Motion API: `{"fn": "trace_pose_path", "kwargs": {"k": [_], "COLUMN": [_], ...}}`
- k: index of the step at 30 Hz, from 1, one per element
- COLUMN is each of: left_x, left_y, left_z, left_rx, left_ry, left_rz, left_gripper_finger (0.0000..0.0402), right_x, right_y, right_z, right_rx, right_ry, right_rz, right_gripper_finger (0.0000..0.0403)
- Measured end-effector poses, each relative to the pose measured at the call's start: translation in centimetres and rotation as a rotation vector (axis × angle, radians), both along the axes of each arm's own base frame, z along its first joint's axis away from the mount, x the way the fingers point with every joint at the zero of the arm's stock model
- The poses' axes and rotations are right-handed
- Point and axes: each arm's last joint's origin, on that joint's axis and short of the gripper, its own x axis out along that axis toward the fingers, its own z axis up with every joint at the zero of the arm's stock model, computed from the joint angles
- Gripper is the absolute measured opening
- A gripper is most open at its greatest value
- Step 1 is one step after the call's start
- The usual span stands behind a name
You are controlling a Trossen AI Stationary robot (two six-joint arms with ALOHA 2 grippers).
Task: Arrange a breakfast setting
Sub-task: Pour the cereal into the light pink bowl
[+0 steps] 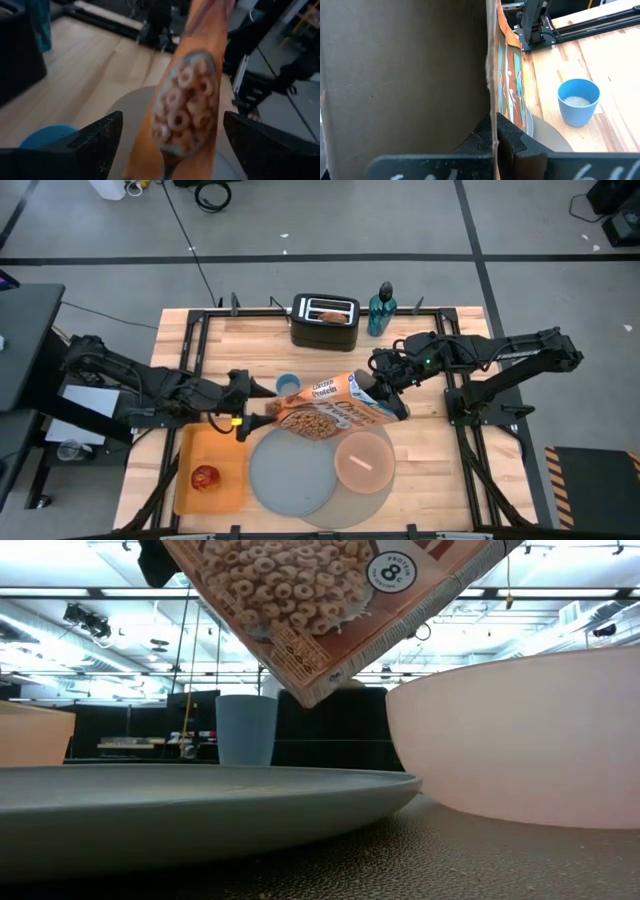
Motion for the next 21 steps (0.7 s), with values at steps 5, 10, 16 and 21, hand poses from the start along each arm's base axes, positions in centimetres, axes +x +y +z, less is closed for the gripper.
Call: {"fn": "trace_pose_path", "kwargs": {"k": [5, 10, 16, 21], "left_x": [-0.5, -0.4, 0.5, 1.5], "left_y": [0.0, 0.3, 0.0, -0.4], "left_z": [-1.1, -1.2, -1.7, -2.0], "left_rx": [0.042, 0.077, 0.096, 0.146], "left_ry": [0.122, 0.131, 0.142, 0.121], "left_rz": [-0.061, -0.051, -0.08, -0.1], "left_gripper_finger": [0.0366, 0.0367, 0.0367, 0.0367], "right_x": [0.0, 0.0, 0.0, 0.0], "right_y": [0.0, 0.0, 0.0, 0.0], "right_z": [0.0, 0.0, 0.1, 0.1], "right_rx": [0.0, 0.0, 0.0, -0.001], "right_ry": [0.001, -0.001, -0.009, -0.013], "right_rz": [0.0, 0.0, 0.0, 0.001], "right_gripper_finger": [0.0004, 0.0004, 0.0004, 0.0004]}}
